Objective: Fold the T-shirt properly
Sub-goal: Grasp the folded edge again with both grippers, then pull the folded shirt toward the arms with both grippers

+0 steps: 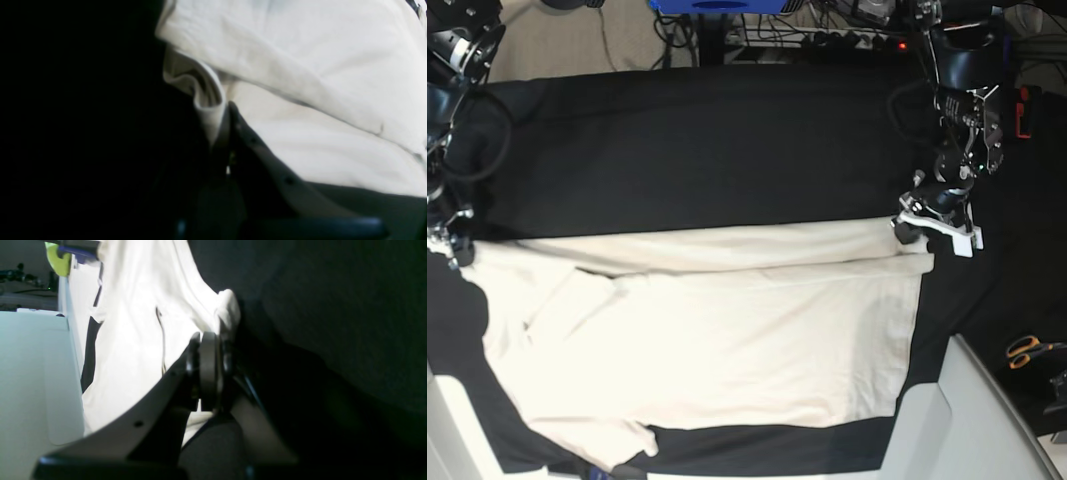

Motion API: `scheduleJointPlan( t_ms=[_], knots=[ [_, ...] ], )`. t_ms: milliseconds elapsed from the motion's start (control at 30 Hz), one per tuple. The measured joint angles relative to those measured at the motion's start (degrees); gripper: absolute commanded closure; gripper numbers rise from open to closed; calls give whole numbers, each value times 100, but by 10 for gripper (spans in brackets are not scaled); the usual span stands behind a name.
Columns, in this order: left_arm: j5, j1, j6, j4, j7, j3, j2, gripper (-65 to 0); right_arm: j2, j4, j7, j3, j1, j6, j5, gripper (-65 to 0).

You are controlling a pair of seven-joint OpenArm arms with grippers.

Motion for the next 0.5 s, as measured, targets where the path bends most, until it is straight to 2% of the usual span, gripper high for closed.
scheduleJointPlan(
  t_ms=[100,367,500],
  knots=[
    [13,138,72,225,28,297,-105,0,-9,-2,-24,0,-125,0,-4,-2],
    [-17,444,39,529,44,380,-164,0,-22,518,-66,9,-557,-26,-2,-2],
    [-13,579,26,649,42,382,-203,0,-24,577,-68,9,-669,-153,-2,-2]
  ],
)
